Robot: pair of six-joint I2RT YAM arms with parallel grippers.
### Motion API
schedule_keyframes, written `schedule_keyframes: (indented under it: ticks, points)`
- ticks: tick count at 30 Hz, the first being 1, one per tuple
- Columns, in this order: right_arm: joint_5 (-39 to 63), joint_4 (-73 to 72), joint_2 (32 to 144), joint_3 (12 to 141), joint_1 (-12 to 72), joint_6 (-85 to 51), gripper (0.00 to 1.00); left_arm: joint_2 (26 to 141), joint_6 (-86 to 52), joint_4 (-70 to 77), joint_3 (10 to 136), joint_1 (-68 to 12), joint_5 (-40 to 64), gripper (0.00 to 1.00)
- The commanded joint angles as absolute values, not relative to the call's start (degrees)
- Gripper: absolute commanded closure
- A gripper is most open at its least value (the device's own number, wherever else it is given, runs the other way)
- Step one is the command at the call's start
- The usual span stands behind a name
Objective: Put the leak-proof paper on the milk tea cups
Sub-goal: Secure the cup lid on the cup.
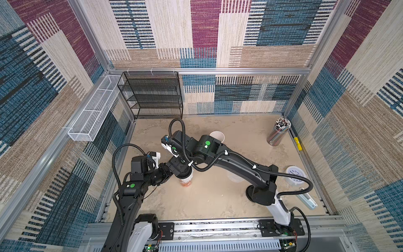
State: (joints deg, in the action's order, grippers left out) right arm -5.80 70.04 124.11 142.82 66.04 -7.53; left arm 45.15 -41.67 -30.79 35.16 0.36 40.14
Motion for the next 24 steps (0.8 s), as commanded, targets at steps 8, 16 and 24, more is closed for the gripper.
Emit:
schedule_keyframes:
  ticks: [8,16,24]
  points:
    - [-1.94,56.52,104.90,115.38,64.14,-20.06,0.26,46.47,-41.66,-45.71,34.19,0.00,31.29,0.63]
    - [10.85,39.29,92.47,86.76,60.98,-29.51,0.33,46.39,-41.90,-45.74,34.01,-0.26,31.03,0.62]
    - [12.28,34.92,91.73,80.74,58.92,-30.15,0.34,46.25,-41.99,-45.88,34.08,-0.53,30.63,0.61]
